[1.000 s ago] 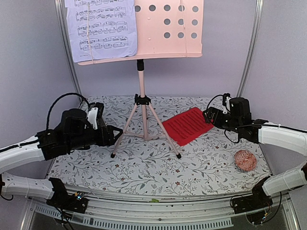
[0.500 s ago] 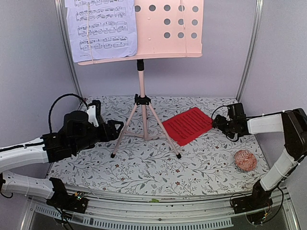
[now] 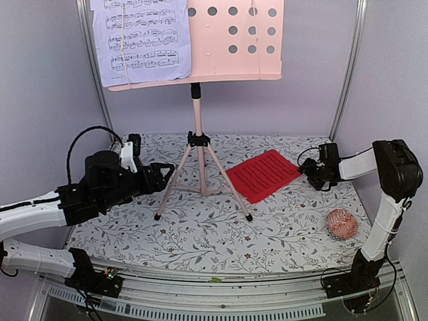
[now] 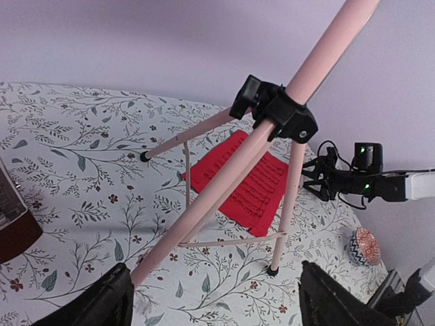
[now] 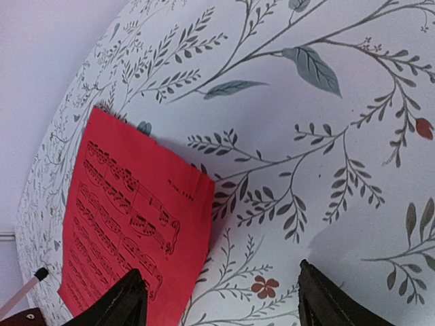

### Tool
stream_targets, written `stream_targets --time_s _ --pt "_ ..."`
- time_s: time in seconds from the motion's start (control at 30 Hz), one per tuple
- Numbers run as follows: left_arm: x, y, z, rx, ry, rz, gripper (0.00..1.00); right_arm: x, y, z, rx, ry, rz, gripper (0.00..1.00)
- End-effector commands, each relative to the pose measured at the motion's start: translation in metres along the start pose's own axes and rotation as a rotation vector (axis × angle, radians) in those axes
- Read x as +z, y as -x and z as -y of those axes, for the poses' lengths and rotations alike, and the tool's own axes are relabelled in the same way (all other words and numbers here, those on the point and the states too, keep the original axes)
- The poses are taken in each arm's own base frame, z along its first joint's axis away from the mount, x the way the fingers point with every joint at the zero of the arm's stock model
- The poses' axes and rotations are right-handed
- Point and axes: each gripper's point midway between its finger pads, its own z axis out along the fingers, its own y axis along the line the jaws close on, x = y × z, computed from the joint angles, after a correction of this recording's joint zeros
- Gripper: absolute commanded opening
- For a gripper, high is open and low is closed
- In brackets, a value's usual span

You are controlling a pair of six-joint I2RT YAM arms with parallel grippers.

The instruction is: Set up the instrument practice props

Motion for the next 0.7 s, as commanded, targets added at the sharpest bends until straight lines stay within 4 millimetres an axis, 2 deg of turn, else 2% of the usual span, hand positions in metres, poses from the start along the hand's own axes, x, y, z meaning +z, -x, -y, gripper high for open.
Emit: stream_targets --time_s 0.0,0.23,0.4,0.67 --pt "-0.004 0.015 0.016 -0.003 -0.054 0.037 0.84 0.013 0.011 -0.008 0.105 0.126 -0.037 0.73" --pt "-0.004 0.027 0.021 0.001 -0.06 0.064 0.84 0.035 0.007 -0.021 0.191 0.206 -0.112 0.6" --pt "0.001 0.031 0.027 -0.002 -0.069 0.066 0.84 0.048 0.006 -0.031 0.231 0.237 -0.141 0.56" --pt "0.009 0.033 0.036 0.012 -0.086 0.051 0.84 0.057 -0.001 -0.05 0.264 0.295 -0.164 0.46"
